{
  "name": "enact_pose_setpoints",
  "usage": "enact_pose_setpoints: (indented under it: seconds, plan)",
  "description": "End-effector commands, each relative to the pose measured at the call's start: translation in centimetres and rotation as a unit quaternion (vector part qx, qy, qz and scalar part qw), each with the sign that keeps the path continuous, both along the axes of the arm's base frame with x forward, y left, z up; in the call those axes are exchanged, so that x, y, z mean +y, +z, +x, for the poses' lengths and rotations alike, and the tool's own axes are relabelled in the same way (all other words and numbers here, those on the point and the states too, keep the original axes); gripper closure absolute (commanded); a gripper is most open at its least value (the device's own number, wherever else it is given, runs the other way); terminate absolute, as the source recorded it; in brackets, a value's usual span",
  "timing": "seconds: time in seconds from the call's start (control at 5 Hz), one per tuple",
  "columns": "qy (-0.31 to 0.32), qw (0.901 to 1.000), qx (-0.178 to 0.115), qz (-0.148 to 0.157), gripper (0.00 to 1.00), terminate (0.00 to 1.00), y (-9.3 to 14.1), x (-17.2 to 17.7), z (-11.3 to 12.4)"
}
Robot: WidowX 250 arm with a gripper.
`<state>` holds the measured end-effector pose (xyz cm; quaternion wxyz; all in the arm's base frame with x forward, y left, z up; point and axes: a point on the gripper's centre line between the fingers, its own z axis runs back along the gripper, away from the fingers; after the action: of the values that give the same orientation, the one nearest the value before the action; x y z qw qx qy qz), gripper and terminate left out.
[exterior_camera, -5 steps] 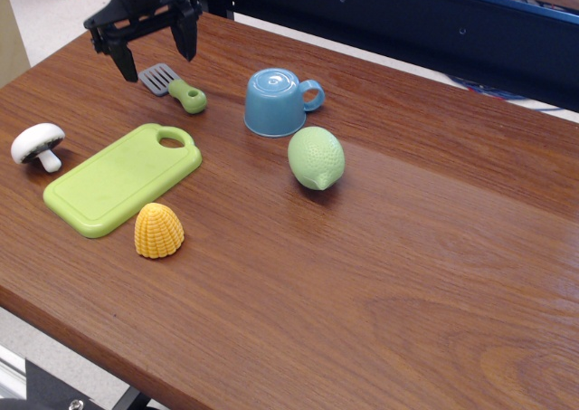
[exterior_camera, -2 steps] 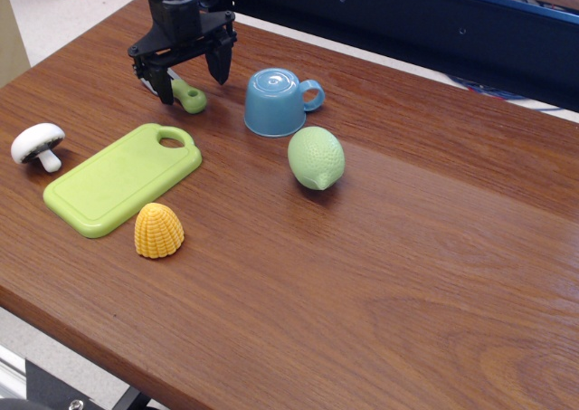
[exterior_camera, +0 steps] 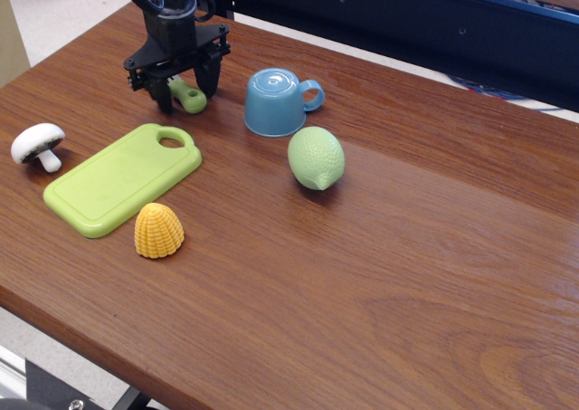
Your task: Put spatula on cutting board
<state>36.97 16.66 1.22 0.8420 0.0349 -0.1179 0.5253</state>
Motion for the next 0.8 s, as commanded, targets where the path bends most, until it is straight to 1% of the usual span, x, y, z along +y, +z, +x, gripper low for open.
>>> enact_pose_setpoints:
  seconds: [0.0, 0.2, 0.4, 0.6]
  plan:
    - [0.009, 0.9996, -0.025, 0.005, 1.00, 0.00, 1.2, 0.8, -0.1]
    - [0.006, 0.9991, -0.042, -0.003, 1.00, 0.00, 3.3, 0.3, 0.0]
    - [-0.011, 0.9984, -0.040, -0.039, 1.00, 0.00, 6.1, -0.7, -0.5]
    - [-0.047, 0.9970, -0.030, -0.053, 1.00, 0.00, 7.0, -1.6, -2.1]
